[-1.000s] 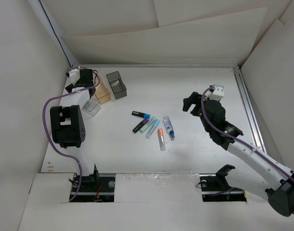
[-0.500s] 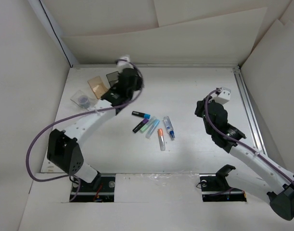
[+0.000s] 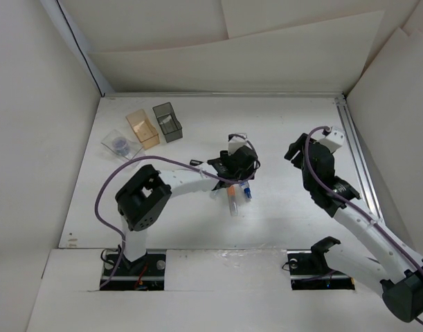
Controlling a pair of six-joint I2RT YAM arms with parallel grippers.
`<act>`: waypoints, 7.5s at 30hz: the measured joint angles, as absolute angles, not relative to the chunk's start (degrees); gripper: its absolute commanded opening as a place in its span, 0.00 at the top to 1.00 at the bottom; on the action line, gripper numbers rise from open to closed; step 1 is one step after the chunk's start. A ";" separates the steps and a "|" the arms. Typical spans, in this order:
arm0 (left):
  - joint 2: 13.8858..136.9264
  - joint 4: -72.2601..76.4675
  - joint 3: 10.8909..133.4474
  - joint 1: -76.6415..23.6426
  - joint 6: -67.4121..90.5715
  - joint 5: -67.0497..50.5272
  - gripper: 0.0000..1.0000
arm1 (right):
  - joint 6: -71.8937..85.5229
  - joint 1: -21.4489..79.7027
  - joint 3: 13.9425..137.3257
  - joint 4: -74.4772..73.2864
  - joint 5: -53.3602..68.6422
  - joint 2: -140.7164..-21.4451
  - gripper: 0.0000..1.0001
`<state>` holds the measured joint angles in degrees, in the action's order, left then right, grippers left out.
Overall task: Sort the stationery into containers
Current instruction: Pick up the stationery from the center of the board, then place the stationery in the storage box, then pick up the pen from the center of the board.
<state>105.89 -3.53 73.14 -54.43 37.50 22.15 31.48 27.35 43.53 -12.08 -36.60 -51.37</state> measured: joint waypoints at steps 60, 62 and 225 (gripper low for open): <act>83.81 1.37 60.86 -0.36 28.73 30.22 0.88 | 30.20 26.70 39.57 -8.08 -25.69 -48.36 0.31; 85.25 2.02 60.86 -0.36 26.85 32.40 0.88 | 30.22 26.70 39.57 -8.03 -25.34 -48.36 0.31; 117.64 -2.42 91.11 -33.52 25.93 25.45 0.90 | 26.94 28.58 39.38 -4.67 -17.78 -53.32 0.40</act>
